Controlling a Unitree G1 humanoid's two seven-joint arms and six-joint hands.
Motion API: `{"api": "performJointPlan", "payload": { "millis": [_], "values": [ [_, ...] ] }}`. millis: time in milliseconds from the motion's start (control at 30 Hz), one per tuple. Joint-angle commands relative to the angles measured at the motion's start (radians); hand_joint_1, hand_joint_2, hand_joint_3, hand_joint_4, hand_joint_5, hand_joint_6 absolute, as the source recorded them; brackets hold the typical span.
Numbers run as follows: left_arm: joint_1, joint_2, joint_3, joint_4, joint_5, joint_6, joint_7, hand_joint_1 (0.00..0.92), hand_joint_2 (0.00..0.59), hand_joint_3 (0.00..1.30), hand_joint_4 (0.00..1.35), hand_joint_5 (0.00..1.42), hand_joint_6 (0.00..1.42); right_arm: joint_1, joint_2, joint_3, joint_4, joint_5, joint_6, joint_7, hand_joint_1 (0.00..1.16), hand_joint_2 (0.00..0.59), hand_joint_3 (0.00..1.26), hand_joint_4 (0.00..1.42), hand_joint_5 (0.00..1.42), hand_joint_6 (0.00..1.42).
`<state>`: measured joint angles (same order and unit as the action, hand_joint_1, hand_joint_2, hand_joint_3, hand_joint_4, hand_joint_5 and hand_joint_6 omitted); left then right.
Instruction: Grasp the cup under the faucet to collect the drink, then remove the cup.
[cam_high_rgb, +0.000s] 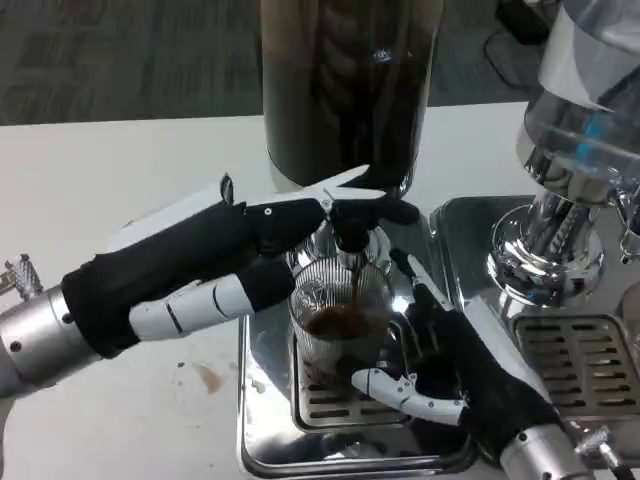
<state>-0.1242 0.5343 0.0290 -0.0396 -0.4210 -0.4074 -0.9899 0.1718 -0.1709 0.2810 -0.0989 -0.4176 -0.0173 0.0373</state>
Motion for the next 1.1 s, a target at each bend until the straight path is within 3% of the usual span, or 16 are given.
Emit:
{"api": "performJointPlan", "payload": {
  "millis": [33,200,400,633,800,1100],
  "values": [
    [0.025,0.000,0.005,-0.025,0.027,0.008,0.027,0.000,0.152,0.22,0.00,0.10,0.00,-0.011,-0.009,-0.011,0.017,0.024,-0.007,0.014,0.63,0.166,0.00,0.00,0.00,0.00],
    [0.055,-0.031,0.054,-0.032,0.065,-0.035,0.130,0.000,0.161,0.17,0.00,0.03,0.00,-0.008,-0.016,-0.024,0.014,0.033,-0.006,0.012,0.64,0.162,0.00,0.00,0.00,0.00],
    [0.106,-0.090,0.159,-0.020,0.086,-0.121,0.265,0.000,0.177,0.14,0.00,0.00,0.00,-0.003,-0.016,-0.029,0.009,0.041,-0.012,0.008,0.64,0.169,0.00,0.00,0.00,0.00],
    [0.230,-0.129,0.288,0.009,0.133,-0.168,0.409,0.000,0.196,0.19,0.00,0.01,0.00,-0.011,-0.006,-0.024,0.009,0.053,-0.009,0.020,0.63,0.175,0.00,0.00,0.00,0.00],
    [0.328,-0.155,0.346,0.047,0.186,-0.192,0.500,0.000,0.209,0.22,0.00,0.03,0.00,0.000,-0.008,-0.020,-0.007,0.071,-0.011,0.039,0.64,0.172,0.00,0.00,0.00,0.00],
    [0.405,-0.185,0.354,0.154,0.254,-0.231,0.590,0.000,0.223,0.29,0.00,0.08,0.00,-0.002,0.019,-0.020,0.030,0.098,-0.051,0.020,0.64,0.164,0.00,0.00,0.00,0.00]
  ]
}}
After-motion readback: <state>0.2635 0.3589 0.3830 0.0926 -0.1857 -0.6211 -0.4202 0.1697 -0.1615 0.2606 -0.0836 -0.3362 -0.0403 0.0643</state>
